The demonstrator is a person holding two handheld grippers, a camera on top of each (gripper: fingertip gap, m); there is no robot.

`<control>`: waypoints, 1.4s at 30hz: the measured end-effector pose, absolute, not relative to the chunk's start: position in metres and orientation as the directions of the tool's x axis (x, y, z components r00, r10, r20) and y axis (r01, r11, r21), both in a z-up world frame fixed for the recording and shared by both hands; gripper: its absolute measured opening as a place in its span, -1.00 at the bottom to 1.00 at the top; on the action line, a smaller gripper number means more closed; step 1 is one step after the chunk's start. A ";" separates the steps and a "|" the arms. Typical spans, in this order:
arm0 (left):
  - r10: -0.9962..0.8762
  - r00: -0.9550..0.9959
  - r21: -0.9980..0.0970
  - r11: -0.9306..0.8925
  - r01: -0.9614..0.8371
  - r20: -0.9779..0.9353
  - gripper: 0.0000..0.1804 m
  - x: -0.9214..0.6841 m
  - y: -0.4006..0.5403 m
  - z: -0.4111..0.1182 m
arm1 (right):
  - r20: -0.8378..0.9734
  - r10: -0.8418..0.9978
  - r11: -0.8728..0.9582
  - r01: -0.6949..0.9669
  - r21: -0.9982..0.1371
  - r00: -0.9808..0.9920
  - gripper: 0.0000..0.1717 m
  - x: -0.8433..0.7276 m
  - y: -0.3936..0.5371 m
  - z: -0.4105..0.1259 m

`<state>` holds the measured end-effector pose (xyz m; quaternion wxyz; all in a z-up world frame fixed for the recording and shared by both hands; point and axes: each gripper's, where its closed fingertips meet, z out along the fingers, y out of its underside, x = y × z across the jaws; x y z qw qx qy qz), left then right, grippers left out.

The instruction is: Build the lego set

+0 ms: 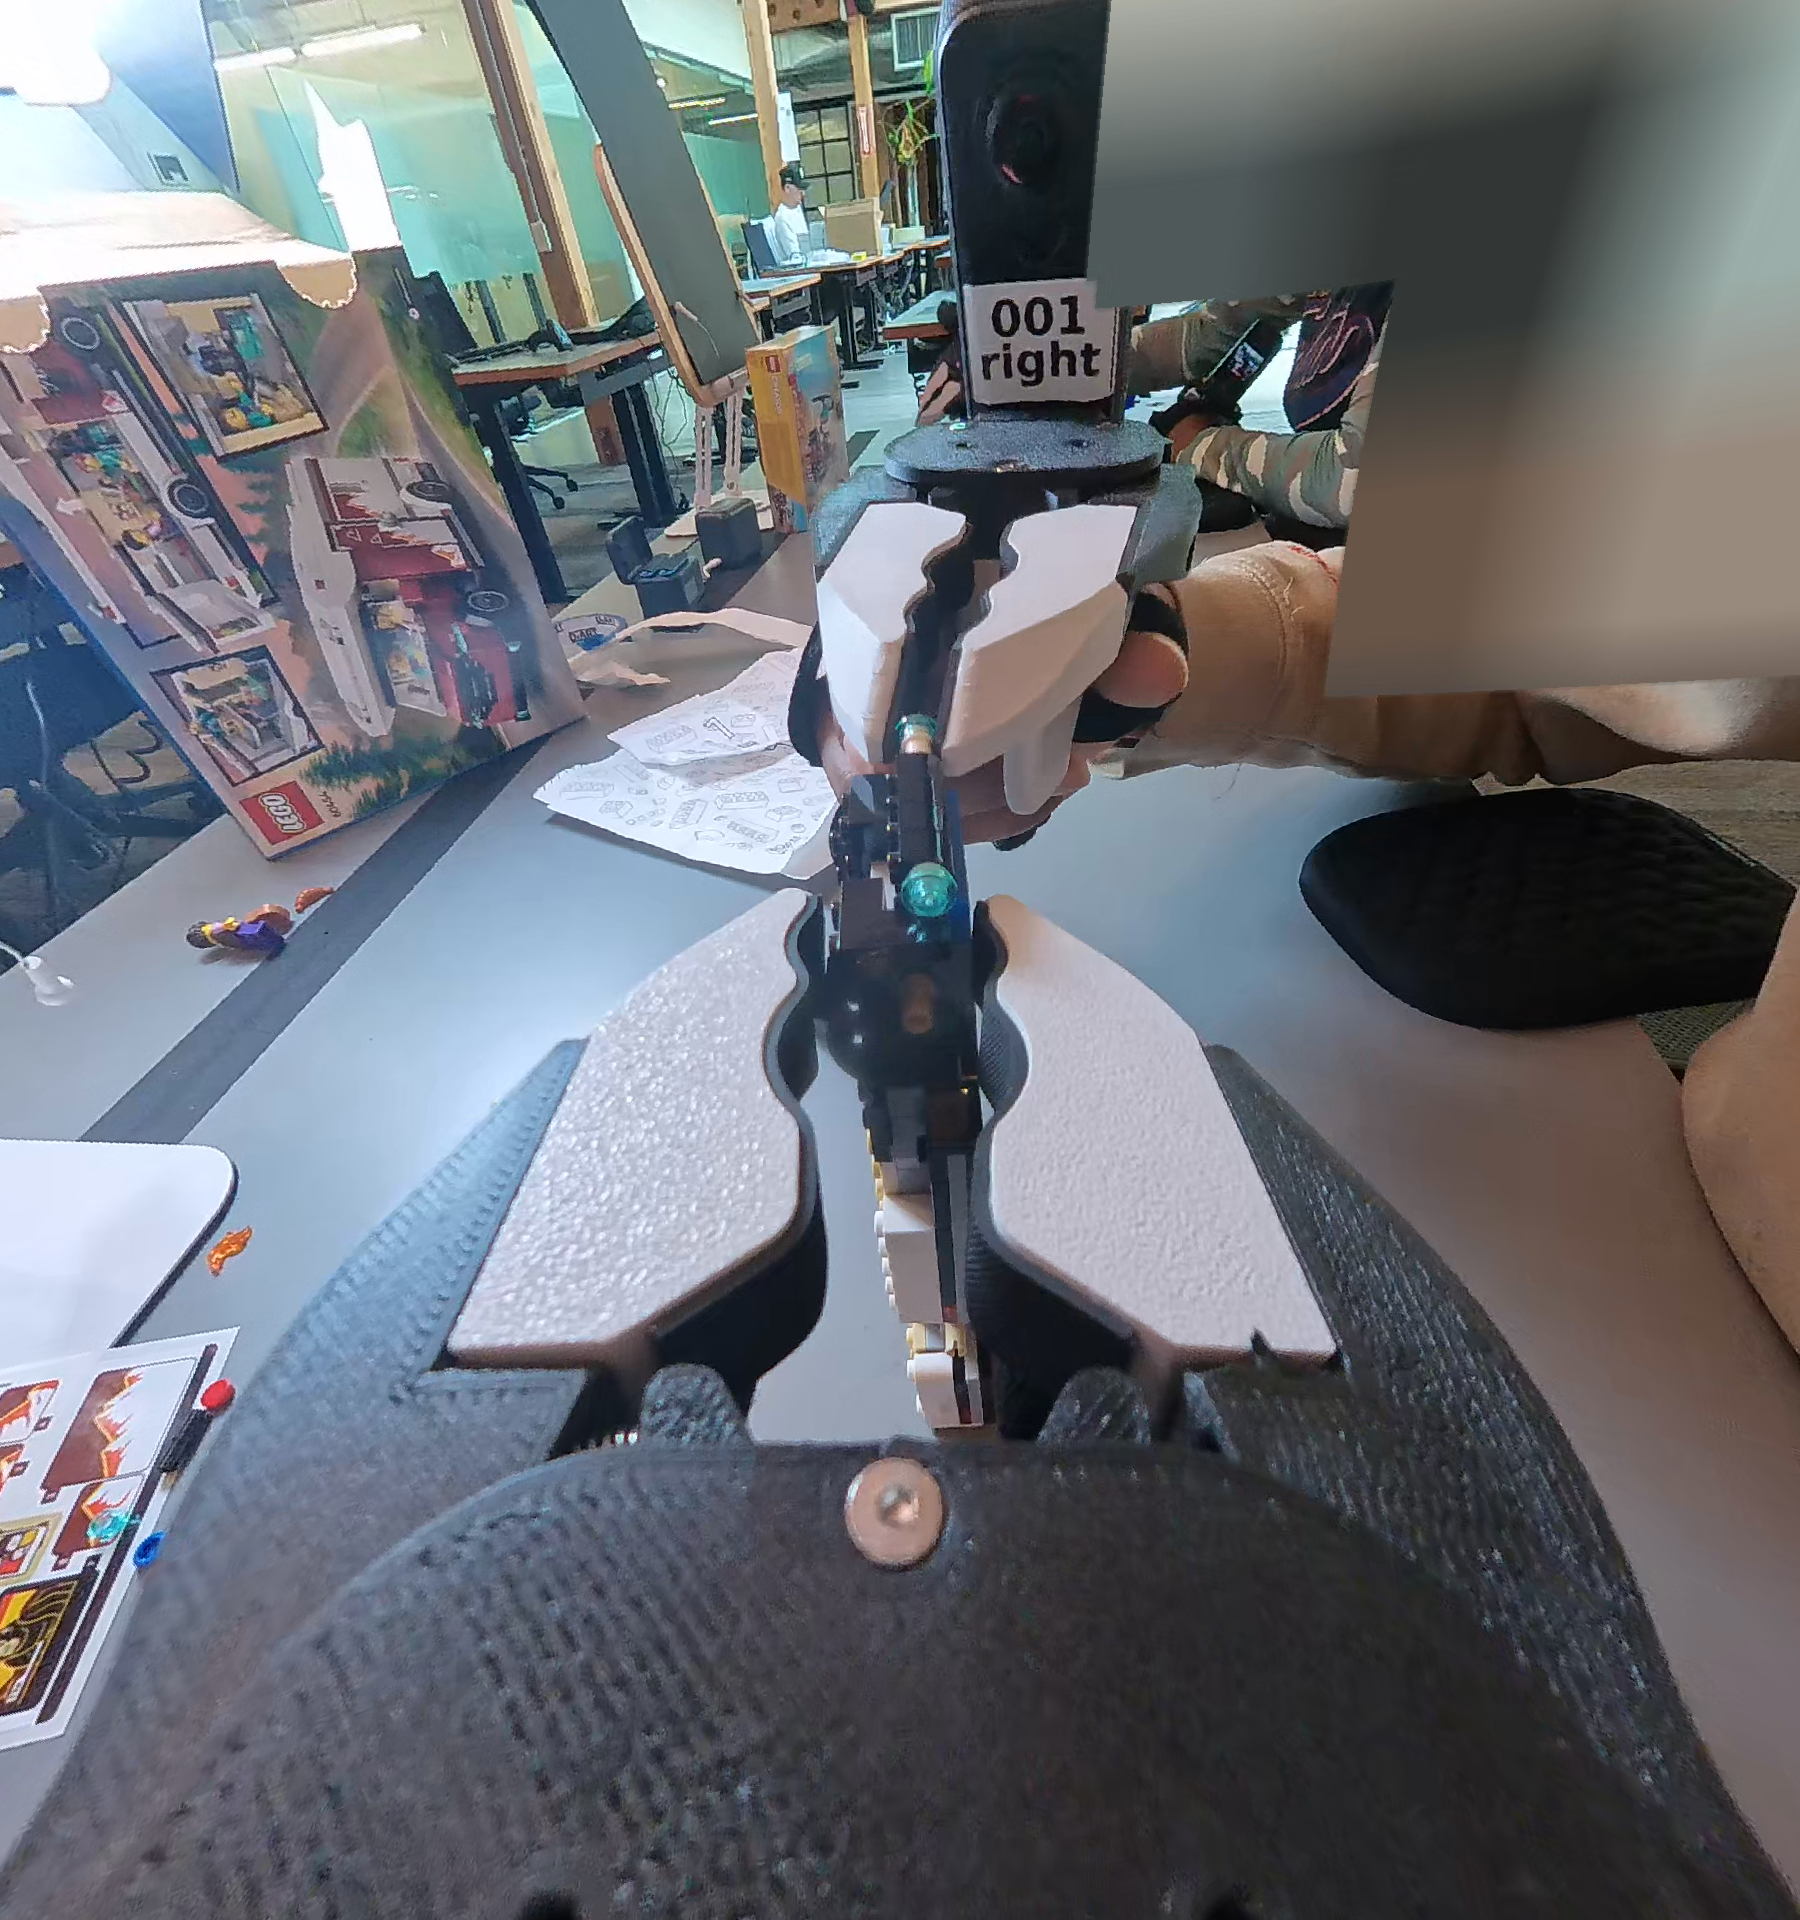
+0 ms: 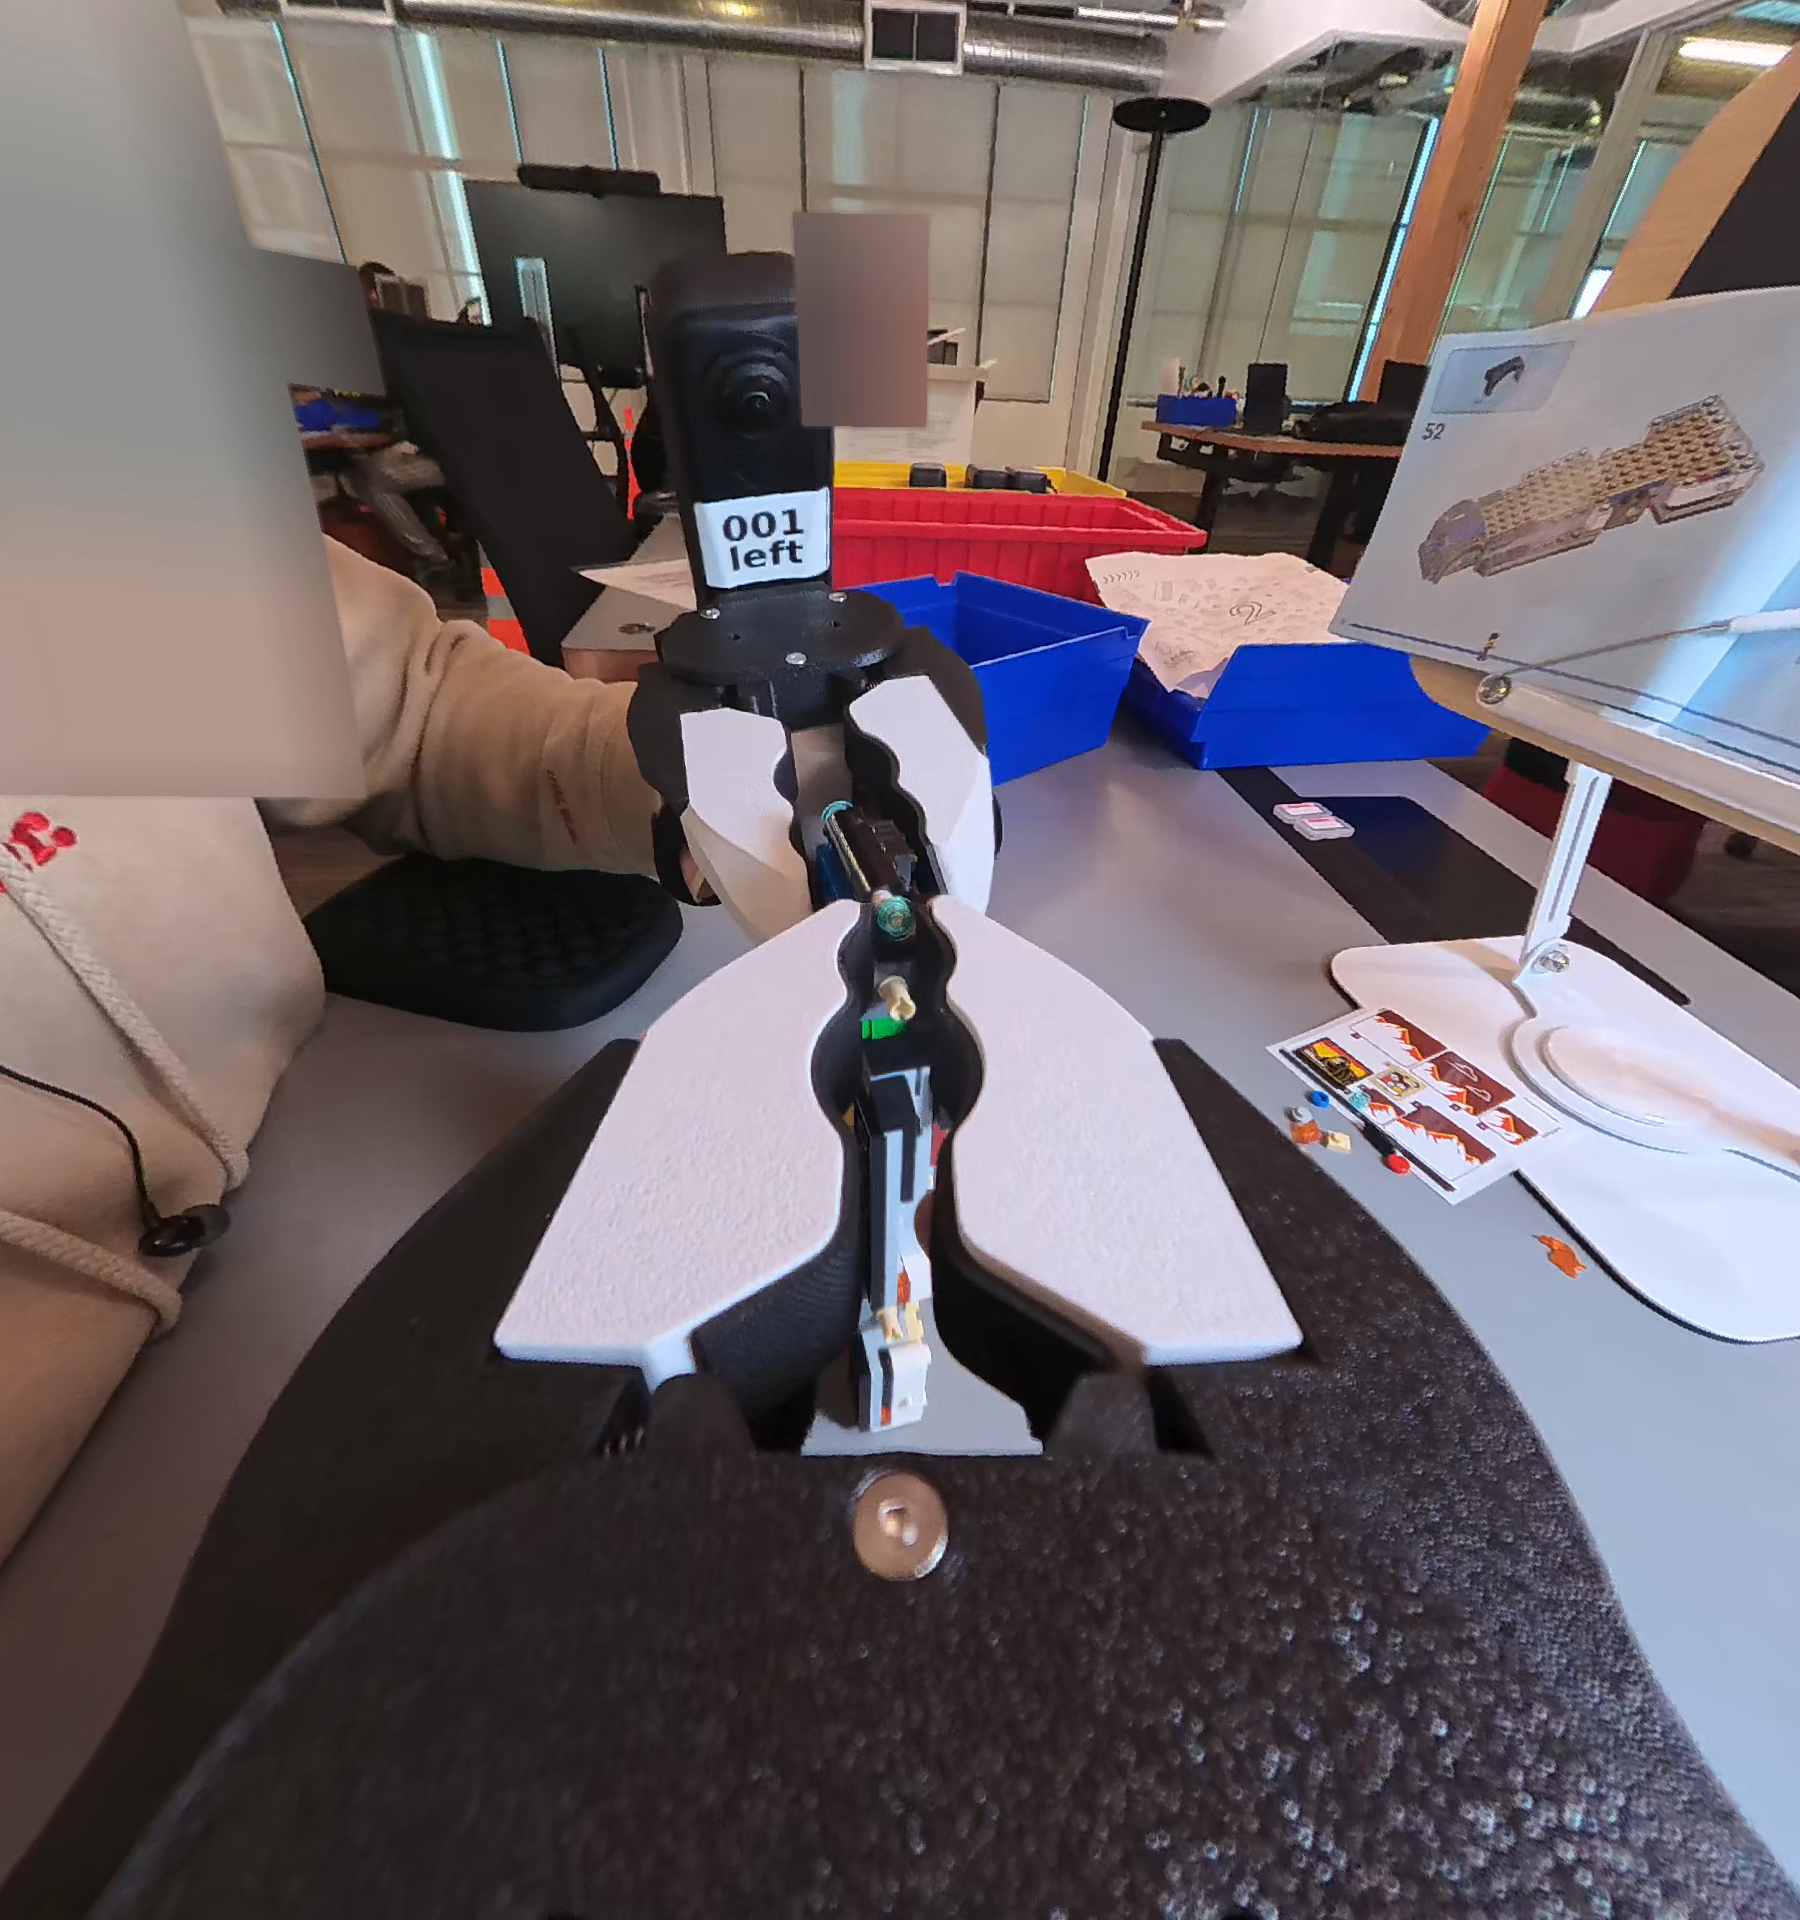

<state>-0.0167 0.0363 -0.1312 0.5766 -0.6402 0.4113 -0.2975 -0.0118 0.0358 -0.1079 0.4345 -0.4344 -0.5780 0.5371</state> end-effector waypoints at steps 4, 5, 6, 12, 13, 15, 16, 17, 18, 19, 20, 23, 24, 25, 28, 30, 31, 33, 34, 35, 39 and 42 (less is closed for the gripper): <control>-0.872 0.482 -0.984 0.003 -0.178 -0.090 -0.70 -0.016 0.036 -0.131 | -0.001 0.966 0.005 0.023 -1.000 -0.258 -0.92 -0.012 0.035 -0.106; -0.871 0.482 -0.984 0.002 -0.179 -0.090 -0.70 -0.016 0.036 -0.131 | 0.002 0.966 0.009 0.024 -1.000 -0.259 -0.92 -0.012 0.035 -0.106; -0.873 0.481 -0.984 0.001 -0.178 -0.088 -0.70 -0.016 0.035 -0.131 | 0.007 0.965 0.015 0.028 -0.999 -0.263 -0.92 -0.012 0.035 -0.107; -0.874 0.479 -0.986 0.000 -0.167 -0.081 -0.70 -0.016 0.035 -0.131 | 0.030 0.965 0.044 0.051 -0.998 -0.260 -0.92 -0.011 0.035 -0.110; -0.874 0.479 -0.986 0.001 -0.166 -0.082 -0.70 -0.016 0.035 -0.131 | 0.043 0.965 0.058 0.054 -0.997 -0.257 -0.92 -0.011 0.035 -0.111; -0.874 0.481 -0.987 -0.004 -0.158 -0.074 -0.70 -0.016 0.036 -0.131 | 0.086 0.967 0.104 0.062 -0.993 -0.242 -0.92 -0.011 0.036 -0.111; -0.873 0.483 -0.988 -0.006 -0.151 -0.068 -0.70 -0.016 0.036 -0.131 | 0.097 0.968 0.114 0.064 -0.991 -0.232 -0.92 -0.011 0.036 -0.111; -0.871 0.487 -0.990 -0.010 -0.143 -0.061 -0.71 -0.016 0.036 -0.130 | 0.094 0.970 0.110 0.060 -0.992 -0.223 -0.92 -0.012 0.037 -0.110; -0.872 0.487 -0.991 -0.013 -0.134 -0.055 -0.71 -0.017 0.036 -0.130 | 0.079 0.973 0.092 0.049 -0.995 -0.214 -0.92 -0.012 0.037 -0.110; -0.872 0.487 -0.992 -0.012 -0.129 -0.053 -0.71 -0.017 0.036 -0.130 | 0.056 0.977 0.064 0.033 -0.997 -0.208 -0.92 -0.013 0.036 -0.109; -0.870 0.490 -0.992 -0.004 -0.129 -0.060 -0.71 -0.018 0.036 -0.130 | 0.033 0.978 0.037 0.018 -0.999 -0.204 -0.92 -0.013 0.036 -0.109; -0.867 0.495 -0.992 -0.001 -0.127 -0.062 -0.71 -0.018 0.036 -0.130 | -0.029 0.979 -0.032 -0.008 -0.999 -0.204 -0.92 -0.013 0.037 -0.109; -0.867 0.495 -0.992 -0.002 -0.126 -0.061 -0.71 -0.018 0.036 -0.130 | -0.049 0.977 -0.052 -0.013 -0.999 -0.206 -0.92 -0.013 0.037 -0.109; -0.866 0.496 -0.992 -0.001 -0.124 -0.062 -0.71 -0.018 0.036 -0.130 | -0.064 0.976 -0.070 -0.018 -0.997 -0.208 -0.92 -0.013 0.037 -0.109; -0.863 0.501 -0.992 0.006 -0.129 -0.070 -0.71 -0.017 0.036 -0.130 | -0.130 0.967 -0.141 -0.037 -0.989 -0.218 -0.92 -0.013 0.037 -0.109; -0.862 0.502 -0.992 0.005 -0.126 -0.068 -0.71 -0.017 0.036 -0.130 | -0.175 0.957 -0.190 -0.042 -0.981 -0.229 -0.92 -0.013 0.037 -0.109; -0.861 0.504 -0.992 0.005 -0.125 -0.068 -0.71 -0.017 0.036 -0.130 | -0.184 0.955 -0.199 -0.042 -0.979 -0.235 -0.92 -0.013 0.037 -0.109; -0.860 0.507 -0.993 0.006 -0.117 -0.065 -0.71 -0.016 0.036 -0.130 | -0.134 0.964 -0.144 -0.029 -0.989 -0.230 -0.92 -0.012 0.037 -0.109; -0.860 0.506 -0.994 0.005 -0.112 -0.061 -0.71 -0.016 0.036 -0.130 | -0.082 0.972 -0.089 -0.022 -0.996 -0.221 -0.92 -0.011 0.036 -0.110; -0.863 0.502 -0.994 0.001 -0.105 -0.054 -0.71 -0.016 0.036 -0.129 | -0.030 0.976 -0.034 -0.016 -0.999 -0.216 -0.92 -0.011 0.036 -0.110; -0.871 0.490 -0.997 -0.012 -0.082 -0.030 -0.71 -0.015 0.034 -0.129 | 0.116 0.968 0.120 0.003 -0.993 -0.220 -0.92 -0.010 0.035 -0.111; -0.873 0.486 -0.996 -0.013 -0.090 -0.032 -0.71 -0.015 0.034 -0.130 | 0.200 0.953 0.214 0.035 -0.976 -0.228 -0.90 -0.012 0.035 -0.111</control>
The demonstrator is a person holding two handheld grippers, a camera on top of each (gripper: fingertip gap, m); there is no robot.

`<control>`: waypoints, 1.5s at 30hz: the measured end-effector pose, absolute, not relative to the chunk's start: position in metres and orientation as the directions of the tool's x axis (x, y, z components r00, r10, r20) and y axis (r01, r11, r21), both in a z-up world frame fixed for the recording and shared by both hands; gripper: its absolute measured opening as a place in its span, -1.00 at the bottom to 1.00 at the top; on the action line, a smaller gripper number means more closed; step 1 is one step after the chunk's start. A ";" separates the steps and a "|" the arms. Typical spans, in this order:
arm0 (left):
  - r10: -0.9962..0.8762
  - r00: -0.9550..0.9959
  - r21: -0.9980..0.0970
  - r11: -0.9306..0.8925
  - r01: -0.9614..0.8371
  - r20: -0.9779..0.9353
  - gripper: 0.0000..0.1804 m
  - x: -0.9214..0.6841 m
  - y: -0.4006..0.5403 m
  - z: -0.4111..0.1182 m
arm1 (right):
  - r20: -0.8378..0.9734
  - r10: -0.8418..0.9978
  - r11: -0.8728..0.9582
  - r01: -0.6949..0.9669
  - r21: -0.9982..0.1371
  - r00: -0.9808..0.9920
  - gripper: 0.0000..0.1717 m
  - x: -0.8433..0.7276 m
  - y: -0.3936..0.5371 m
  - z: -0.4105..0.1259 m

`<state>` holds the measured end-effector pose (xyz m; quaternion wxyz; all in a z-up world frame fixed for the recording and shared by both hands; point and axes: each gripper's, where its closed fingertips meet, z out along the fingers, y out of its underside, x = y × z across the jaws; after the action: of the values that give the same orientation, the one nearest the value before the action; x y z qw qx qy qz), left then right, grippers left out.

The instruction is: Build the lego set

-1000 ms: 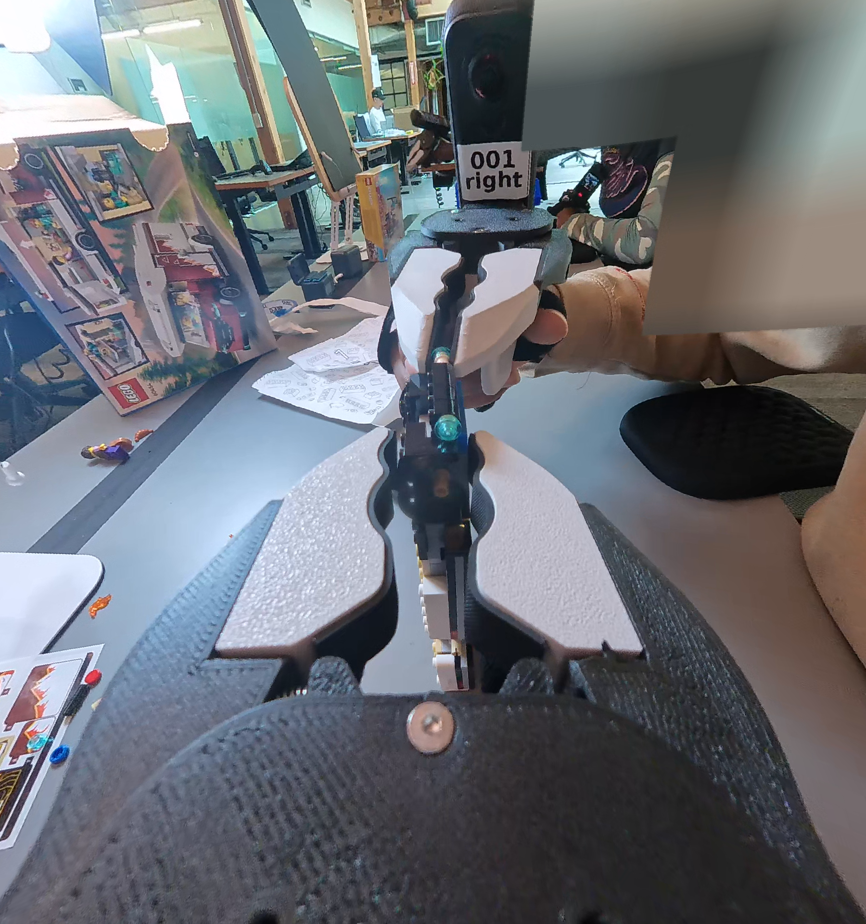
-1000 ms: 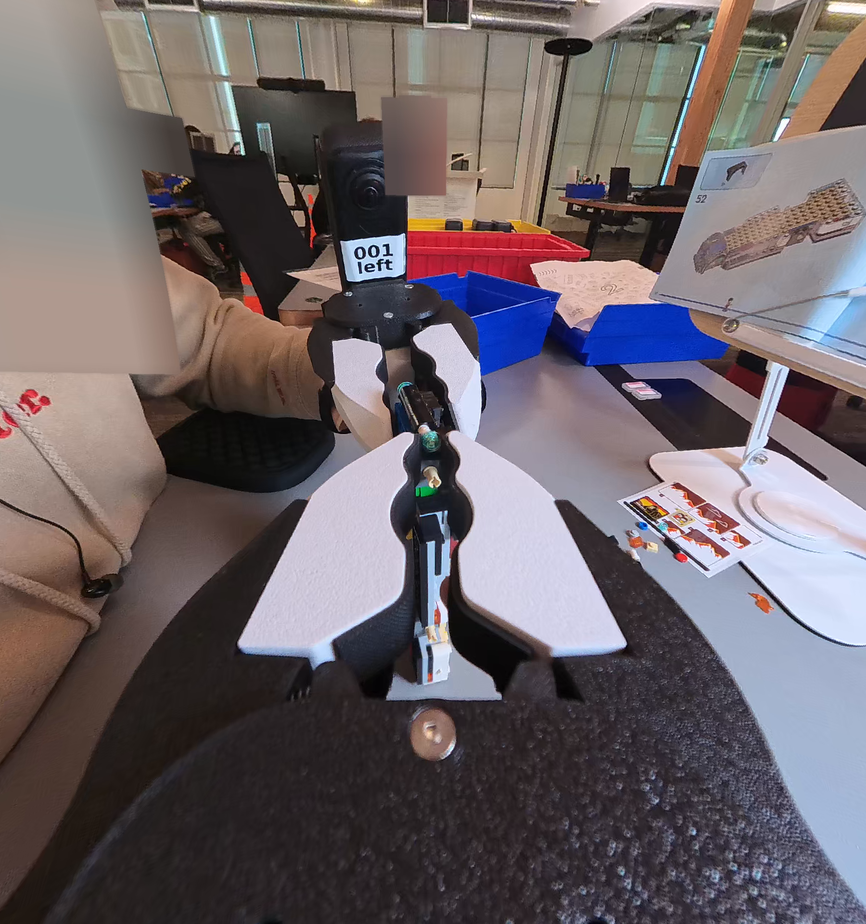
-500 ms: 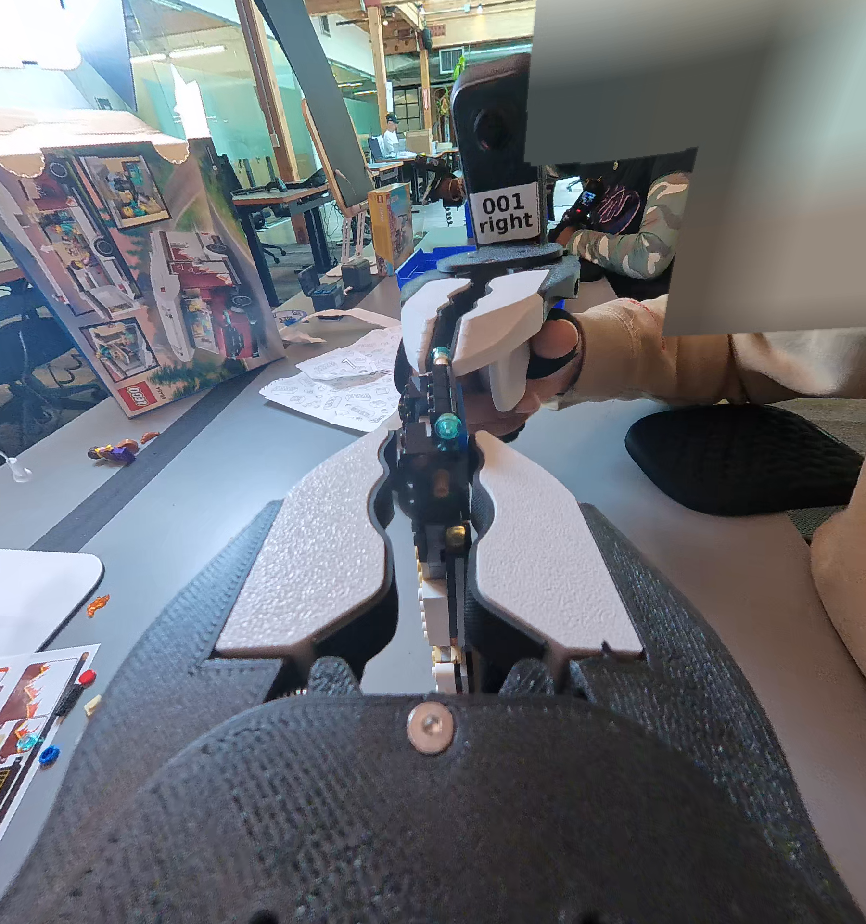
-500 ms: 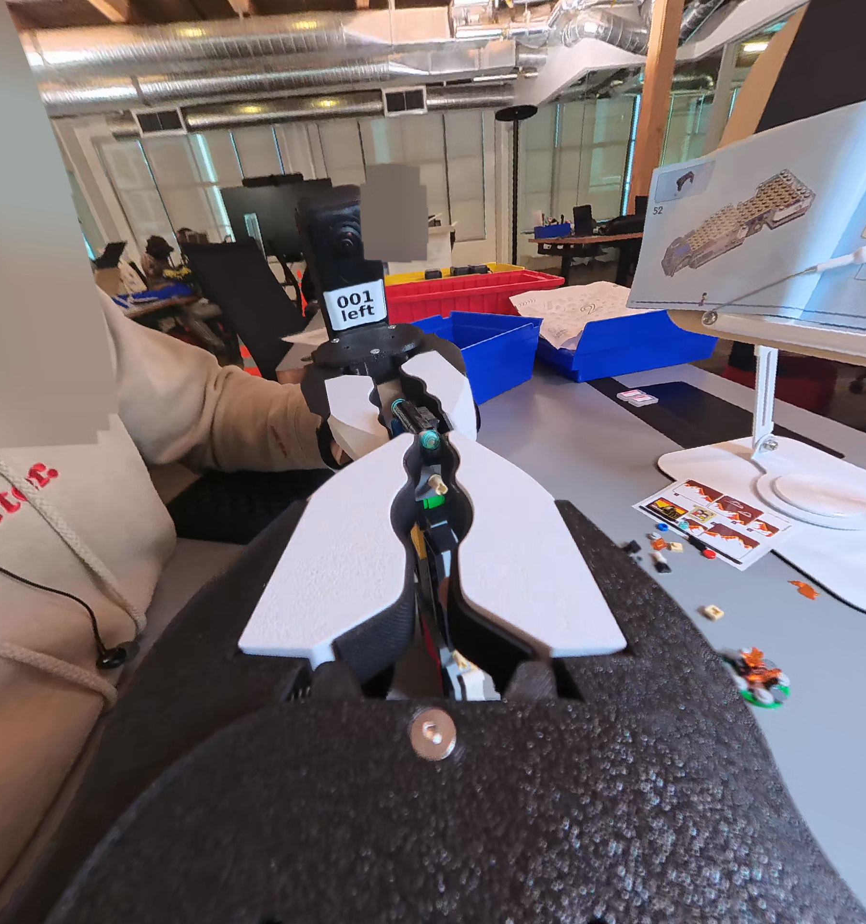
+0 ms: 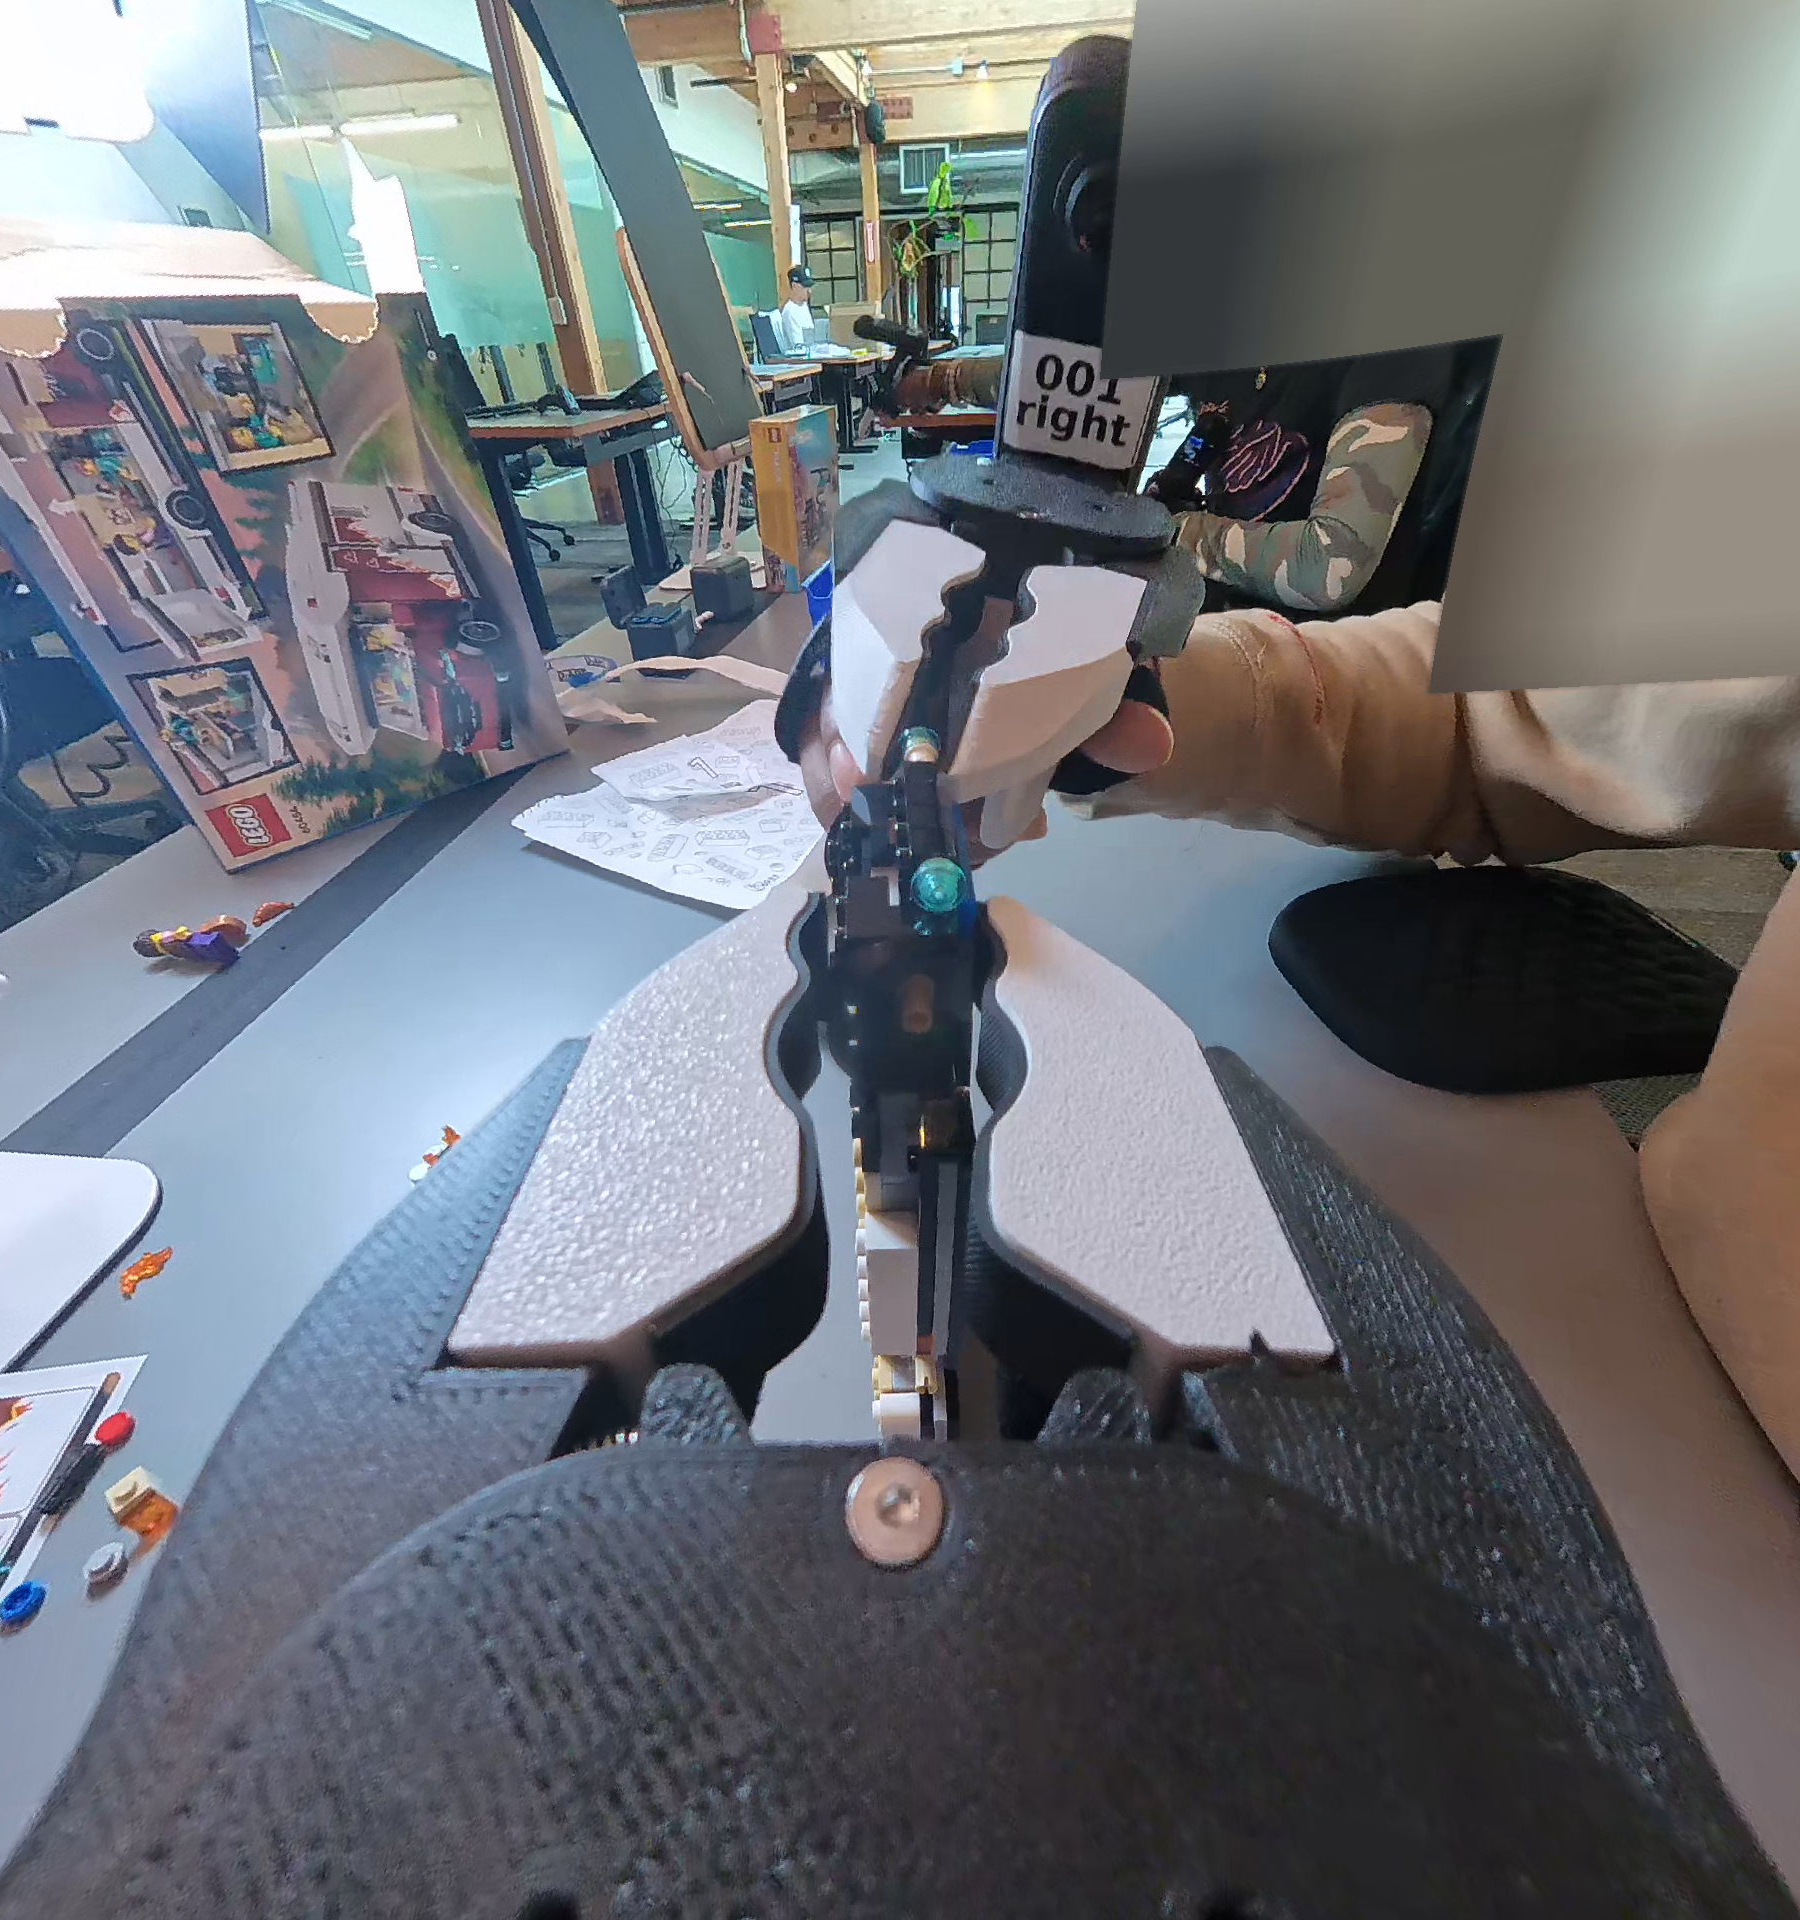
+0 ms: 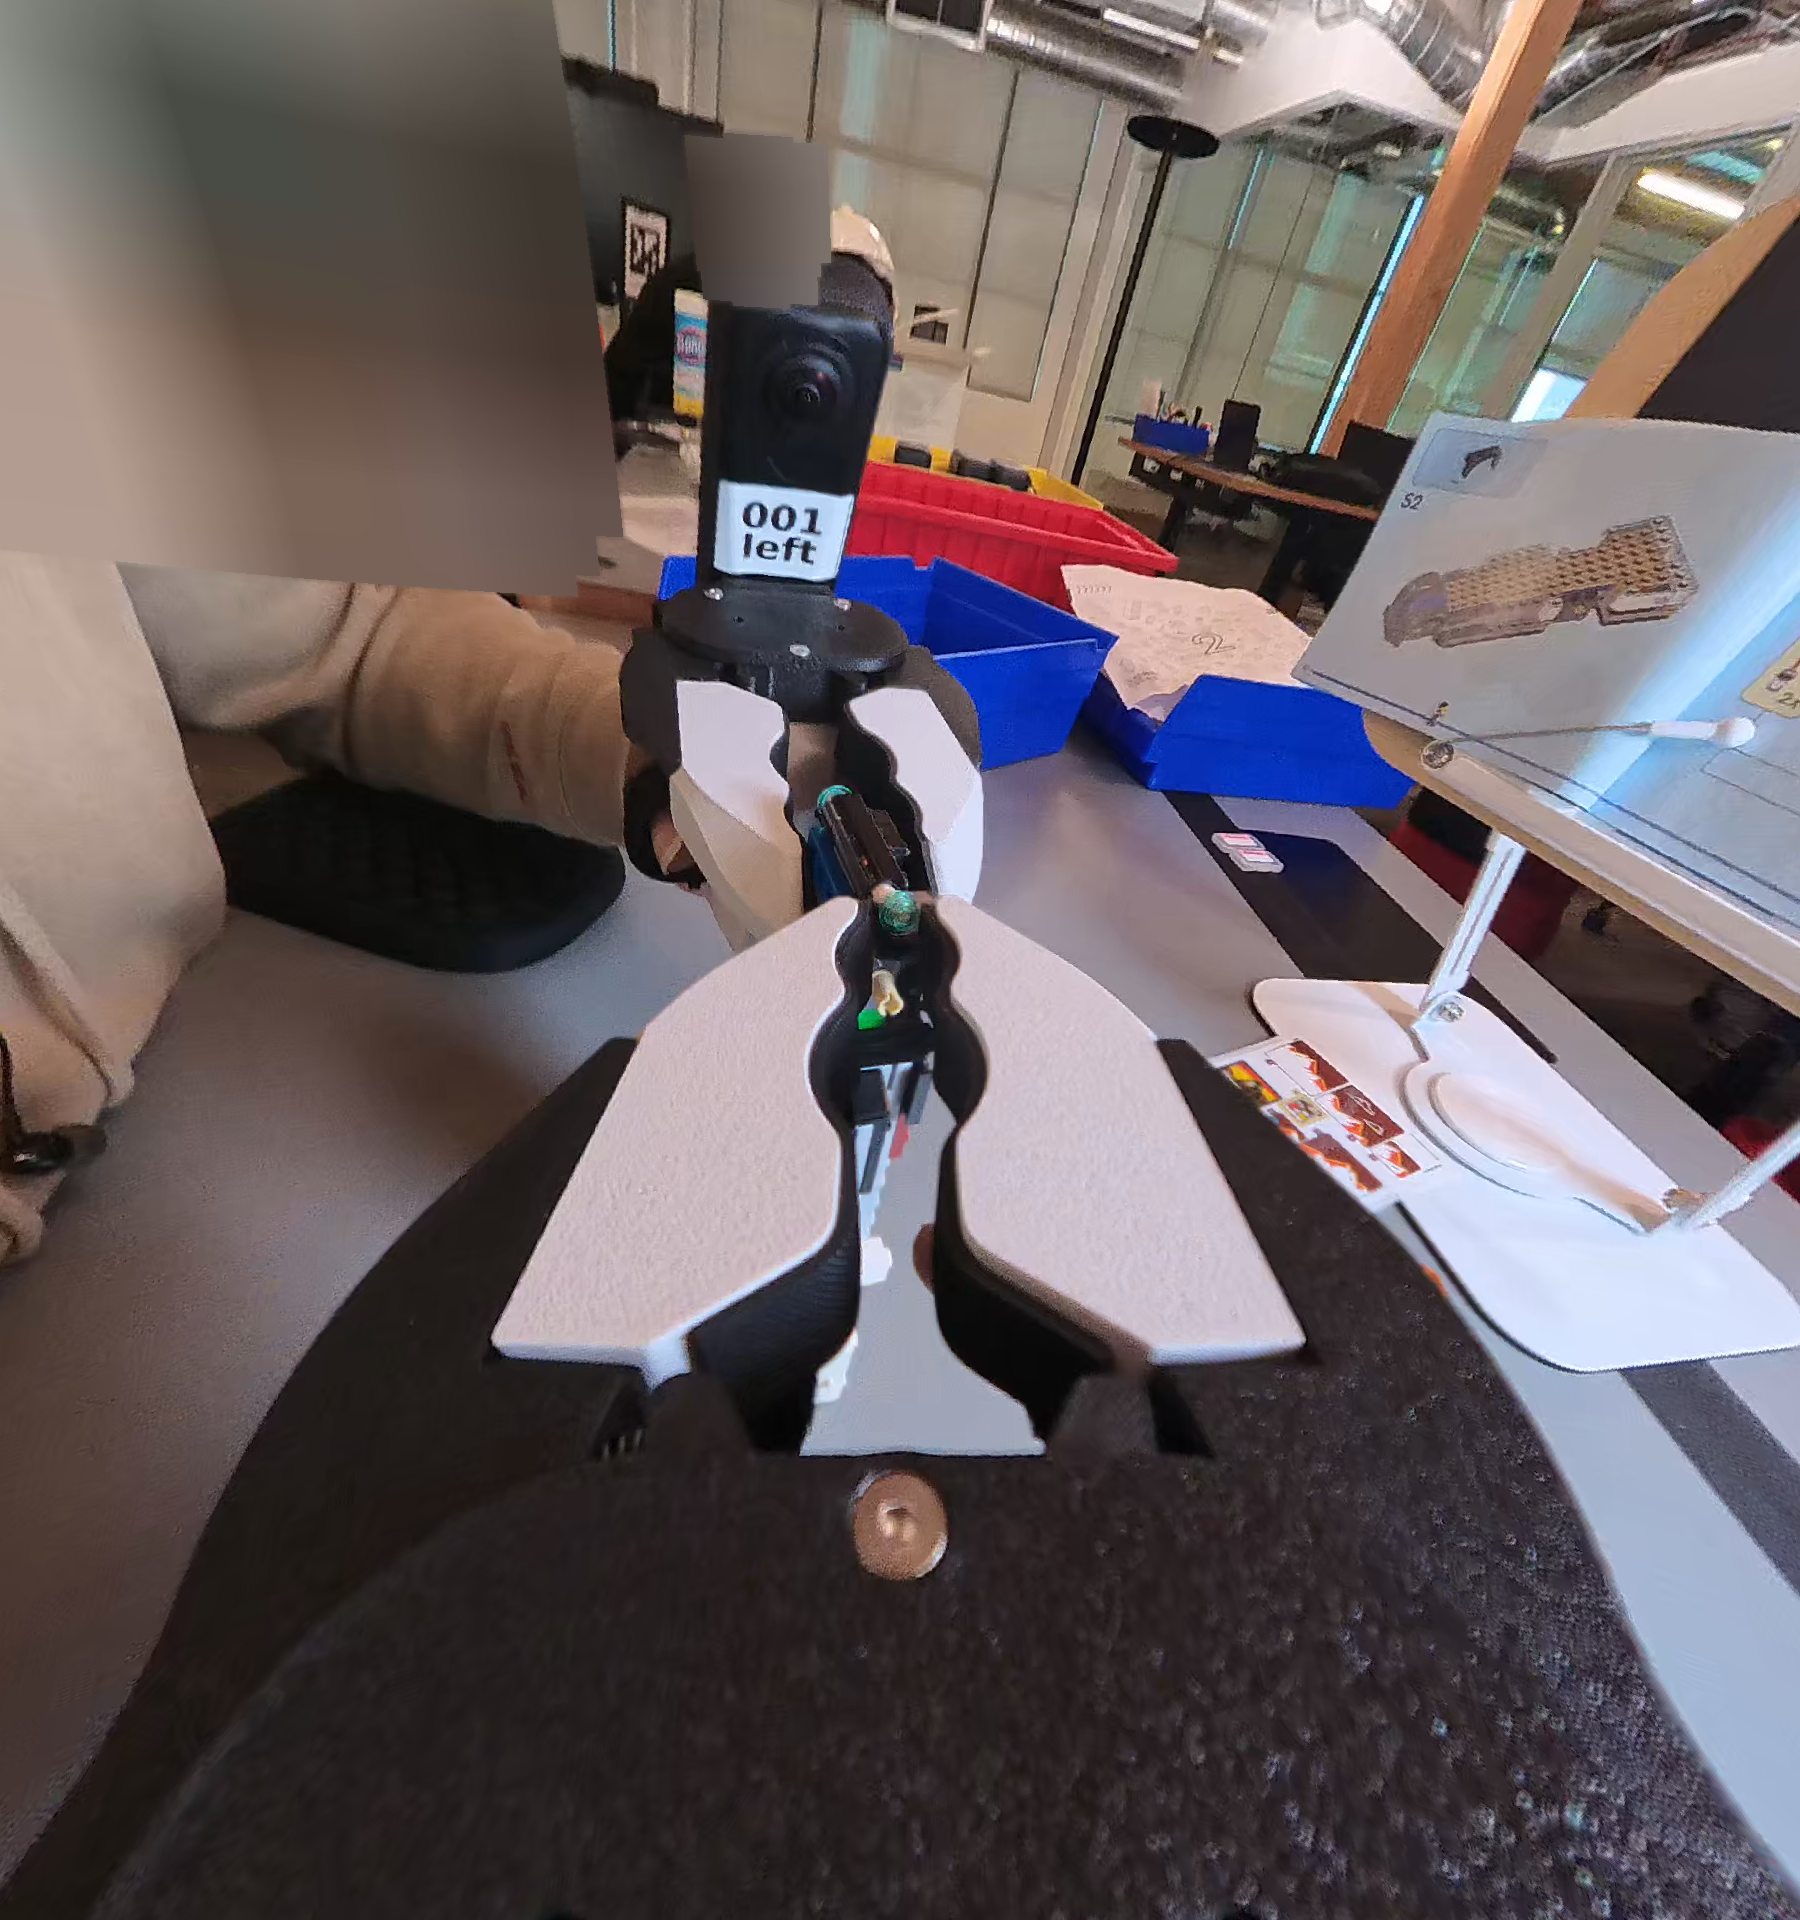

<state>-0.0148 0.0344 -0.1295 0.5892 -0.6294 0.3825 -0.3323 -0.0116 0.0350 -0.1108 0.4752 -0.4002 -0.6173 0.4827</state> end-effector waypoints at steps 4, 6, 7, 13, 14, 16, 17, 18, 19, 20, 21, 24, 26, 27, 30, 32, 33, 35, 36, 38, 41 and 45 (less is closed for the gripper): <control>-0.881 0.473 -0.996 -0.027 -0.080 -0.014 -0.72 -0.015 0.034 -0.130 | 0.242 0.938 0.263 0.054 -0.963 -0.247 -0.88 -0.013 0.034 -0.111; -0.877 0.480 -0.996 -0.023 -0.082 -0.019 -0.72 -0.015 0.035 -0.130 | 0.243 0.939 0.260 0.042 -0.965 -0.242 -0.89 -0.013 0.036 -0.111; -0.877 0.480 -0.996 -0.022 -0.083 -0.021 -0.72 -0.015 0.035 -0.130 | 0.256 0.938 0.271 0.036 -0.962 -0.234 -0.89 -0.013 0.036 -0.111; -0.870 0.493 -0.997 -0.028 -0.078 -0.014 -0.71 -0.015 0.036 -0.130 | 0.317 0.927 0.338 0.080 -0.938 -0.199 -0.80 -0.012 0.034 -0.112; -0.871 0.491 -0.997 -0.031 -0.074 -0.009 -0.71 -0.015 0.036 -0.130 | 0.313 0.928 0.337 0.100 -0.936 -0.201 -0.74 -0.013 0.033 -0.115; -0.869 0.494 -0.997 -0.034 -0.069 -0.005 -0.72 -0.016 0.036 -0.130 | 0.320 0.931 0.341 0.103 -0.934 -0.177 -0.75 -0.015 0.033 -0.115; -0.869 0.495 -0.997 -0.033 -0.070 -0.006 -0.72 -0.016 0.036 -0.130 | 0.326 0.931 0.345 0.102 -0.933 -0.168 -0.80 -0.016 0.032 -0.114; -0.867 0.497 -0.997 -0.031 -0.071 -0.009 -0.72 -0.016 0.037 -0.130 | 0.331 0.931 0.349 0.107 -0.931 -0.156 -0.82 -0.017 0.033 -0.114; -0.864 0.503 -0.997 -0.029 -0.071 -0.011 -0.71 -0.016 0.037 -0.130 | 0.337 0.931 0.354 0.115 -0.928 -0.143 -0.82 -0.017 0.034 -0.114; -0.863 0.504 -0.997 -0.031 -0.067 -0.007 -0.71 -0.016 0.038 -0.130 | 0.340 0.931 0.355 0.119 -0.927 -0.132 -0.82 -0.017 0.035 -0.114; -0.864 0.503 -0.997 -0.033 -0.063 -0.004 -0.71 -0.017 0.037 -0.130 | 0.335 0.934 0.349 0.115 -0.930 -0.124 -0.81 -0.017 0.036 -0.113; -0.860 0.510 -0.997 -0.028 -0.071 -0.013 -0.71 -0.017 0.038 -0.130 | 0.291 0.951 0.299 0.073 -0.951 -0.102 -0.79 -0.011 0.040 -0.104; -0.860 0.510 -0.997 -0.021 -0.075 -0.020 -0.71 -0.017 0.038 -0.130 | 0.263 0.962 0.267 0.063 -0.962 -0.072 -0.79 -0.002 0.050 -0.099; -0.863 0.505 -0.997 -0.020 -0.079 -0.022 -0.71 -0.017 0.037 -0.130 | 0.251 0.966 0.255 0.065 -0.965 -0.057 -0.79 0.003 0.055 -0.097; -0.866 0.499 -0.996 -0.018 -0.093 -0.031 -0.71 -0.018 0.036 -0.130 | 0.223 0.975 0.222 0.103 -0.969 -0.010 -0.79 0.020 0.074 -0.103; -0.867 0.497 -0.995 -0.018 -0.097 -0.033 -0.71 -0.018 0.036 -0.130 | 0.215 0.976 0.209 0.163 -0.964 0.023 -0.79 0.033 0.088 -0.114; -0.868 0.495 -0.995 -0.018 -0.098 -0.033 -0.71 -0.017 0.036 -0.130 | 0.211 0.977 0.200 0.204 -0.958 0.032 -0.80 0.041 0.093 -0.122; -0.869 0.493 -0.994 -0.014 -0.105 -0.040 -0.71 -0.017 0.035 -0.131 | 0.199 0.979 0.180 0.283 -0.942 0.038 -0.80 0.056 0.101 -0.139; -0.870 0.491 -0.994 -0.012 -0.109 -0.043 -0.71 -0.016 0.035 -0.131 | 0.190 0.981 0.167 0.319 -0.933 0.042 -0.80 0.064 0.103 -0.148; -0.871 0.490 -0.994 -0.010 -0.111 -0.046 -0.71 -0.015 0.034 -0.131 | 0.173 0.983 0.137 0.363 -0.922 0.069 -0.79 0.080 0.108 -0.160; -0.871 0.488 -0.994 -0.010 -0.110 -0.046 -0.71 -0.016 0.034 -0.131 | 0.139 0.985 0.091 0.372 -0.924 0.106 -0.79 0.097 0.111 -0.170; -0.872 0.487 -0.994 -0.008 -0.111 -0.047 -0.71 -0.015 0.034 -0.131 | 0.133 0.982 0.077 0.358 -0.930 0.133 -0.79 0.107 0.111 -0.170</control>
<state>-0.0150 0.0341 -0.1306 0.5868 -0.6318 0.3892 -0.3242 0.1074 0.1106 -0.1701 0.4662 -0.5910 -0.5670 0.3346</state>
